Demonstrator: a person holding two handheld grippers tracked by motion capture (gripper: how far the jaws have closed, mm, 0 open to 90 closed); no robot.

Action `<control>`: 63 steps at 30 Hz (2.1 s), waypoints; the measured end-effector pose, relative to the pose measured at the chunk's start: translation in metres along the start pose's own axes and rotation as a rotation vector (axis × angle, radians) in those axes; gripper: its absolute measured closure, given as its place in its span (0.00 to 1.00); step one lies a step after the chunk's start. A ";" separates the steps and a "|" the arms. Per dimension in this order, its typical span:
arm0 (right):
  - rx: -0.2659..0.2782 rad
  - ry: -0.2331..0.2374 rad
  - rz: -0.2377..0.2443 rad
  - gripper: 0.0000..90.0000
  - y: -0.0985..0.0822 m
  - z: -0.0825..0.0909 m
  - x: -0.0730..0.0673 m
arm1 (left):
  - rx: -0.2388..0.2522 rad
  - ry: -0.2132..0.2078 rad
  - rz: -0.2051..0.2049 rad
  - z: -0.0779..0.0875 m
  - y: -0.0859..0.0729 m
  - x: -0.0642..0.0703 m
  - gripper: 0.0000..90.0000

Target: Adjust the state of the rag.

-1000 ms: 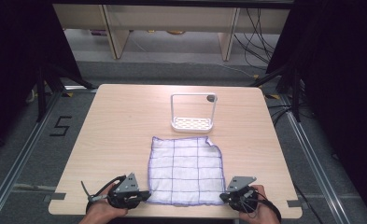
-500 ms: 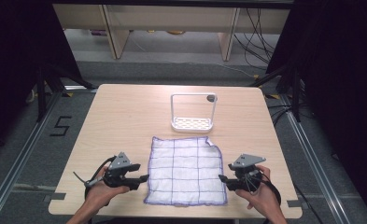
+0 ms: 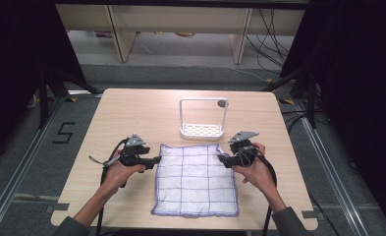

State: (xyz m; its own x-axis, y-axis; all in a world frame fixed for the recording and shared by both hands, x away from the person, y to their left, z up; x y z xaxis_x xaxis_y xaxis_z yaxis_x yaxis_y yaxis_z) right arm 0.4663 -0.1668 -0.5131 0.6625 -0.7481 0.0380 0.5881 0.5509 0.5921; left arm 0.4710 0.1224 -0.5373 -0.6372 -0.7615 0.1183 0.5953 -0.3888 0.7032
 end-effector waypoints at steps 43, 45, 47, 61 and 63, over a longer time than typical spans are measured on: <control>0.161 0.030 -0.019 0.99 0.032 0.026 0.029 | 0.160 -0.096 -0.050 -0.003 0.051 0.000 0.95; 0.164 0.036 -0.013 0.99 0.032 0.030 0.026 | 0.173 -0.090 -0.052 0.005 0.052 0.006 0.95; 0.177 0.037 -0.009 0.99 0.030 0.036 0.023 | 0.178 -0.098 -0.067 0.010 0.053 0.012 0.95; 0.225 0.087 -0.033 0.99 -0.007 0.073 -0.008 | 0.202 -0.090 -0.135 0.063 0.016 0.055 0.95; 0.233 0.081 -0.009 0.99 -0.012 0.077 -0.013 | 0.191 -0.090 -0.156 0.064 0.007 0.064 0.95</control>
State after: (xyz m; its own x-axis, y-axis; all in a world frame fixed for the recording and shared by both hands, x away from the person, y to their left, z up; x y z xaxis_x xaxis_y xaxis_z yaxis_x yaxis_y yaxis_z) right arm 0.4147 -0.1925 -0.4585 0.6982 -0.7154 -0.0271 0.4777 0.4373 0.7620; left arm 0.4028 0.1042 -0.4796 -0.7601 -0.6476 0.0541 0.3885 -0.3862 0.8366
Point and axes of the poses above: each handheld gripper's, and its own axes: z roughly backward along the jaws, y roughly out of its top, x roughly to its right, the point moved 8 cm from there along -z, roughly forward along the jaws, and after that the axes turned 6 degrees about -x, right-handed, at the moved point
